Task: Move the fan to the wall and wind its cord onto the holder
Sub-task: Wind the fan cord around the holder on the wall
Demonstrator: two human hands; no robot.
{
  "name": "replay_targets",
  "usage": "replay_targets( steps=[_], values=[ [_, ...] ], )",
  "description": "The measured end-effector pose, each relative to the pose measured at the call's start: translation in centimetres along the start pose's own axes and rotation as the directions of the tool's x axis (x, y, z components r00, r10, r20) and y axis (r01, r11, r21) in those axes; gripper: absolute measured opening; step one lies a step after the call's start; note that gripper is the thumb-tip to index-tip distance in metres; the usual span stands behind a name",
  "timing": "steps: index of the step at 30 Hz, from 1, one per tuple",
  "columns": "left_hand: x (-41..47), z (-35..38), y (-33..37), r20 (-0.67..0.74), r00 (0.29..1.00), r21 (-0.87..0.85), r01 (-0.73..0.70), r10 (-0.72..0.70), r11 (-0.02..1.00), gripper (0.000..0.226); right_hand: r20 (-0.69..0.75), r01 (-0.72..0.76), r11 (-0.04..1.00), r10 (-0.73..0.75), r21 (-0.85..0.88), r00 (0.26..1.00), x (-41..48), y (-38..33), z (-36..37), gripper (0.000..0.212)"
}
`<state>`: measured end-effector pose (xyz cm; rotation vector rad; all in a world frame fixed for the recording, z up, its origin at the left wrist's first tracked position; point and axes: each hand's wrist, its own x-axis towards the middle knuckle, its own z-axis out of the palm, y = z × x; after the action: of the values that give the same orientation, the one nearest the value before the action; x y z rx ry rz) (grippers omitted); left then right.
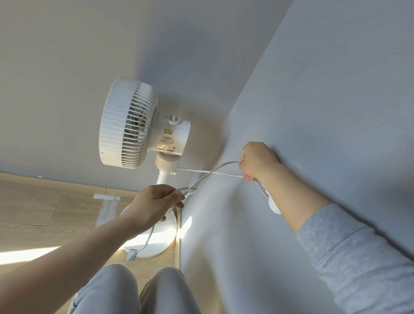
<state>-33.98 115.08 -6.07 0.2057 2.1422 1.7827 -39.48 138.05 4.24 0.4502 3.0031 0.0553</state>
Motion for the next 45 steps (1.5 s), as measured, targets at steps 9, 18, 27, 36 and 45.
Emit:
replay_targets(
  steps=[9,18,27,36,45],
  values=[
    [0.5,0.6,-0.1,0.08,0.997,0.013,-0.004,0.003,1.0,0.019,0.096,-0.057,0.995,0.065,-0.082,0.993,1.3,0.6,-2.3,0.02],
    [0.2,0.7,0.7,0.044,0.999,0.031,-0.022,0.021,0.999,0.018,-0.037,-0.077,0.993,0.074,-0.087,0.997,0.0,1.1,-5.5,0.026],
    [-1.1,0.6,2.0,0.004,0.998,0.064,-0.064,0.064,0.996,0.018,-0.148,-0.186,0.983,0.183,-0.004,0.972,-3.6,2.2,-7.7,0.02],
    [-3.1,0.3,2.9,-0.024,0.995,0.076,-0.091,0.093,0.993,0.021,-0.146,-0.207,0.978,0.206,0.004,0.968,-8.3,2.4,-8.6,0.035],
    [-5.1,-0.1,2.9,-0.054,0.991,0.132,-0.113,0.121,0.985,0.02,-0.11,-0.215,0.963,0.234,0.162,0.966,-15.1,2.8,-7.2,0.034]
  ],
)
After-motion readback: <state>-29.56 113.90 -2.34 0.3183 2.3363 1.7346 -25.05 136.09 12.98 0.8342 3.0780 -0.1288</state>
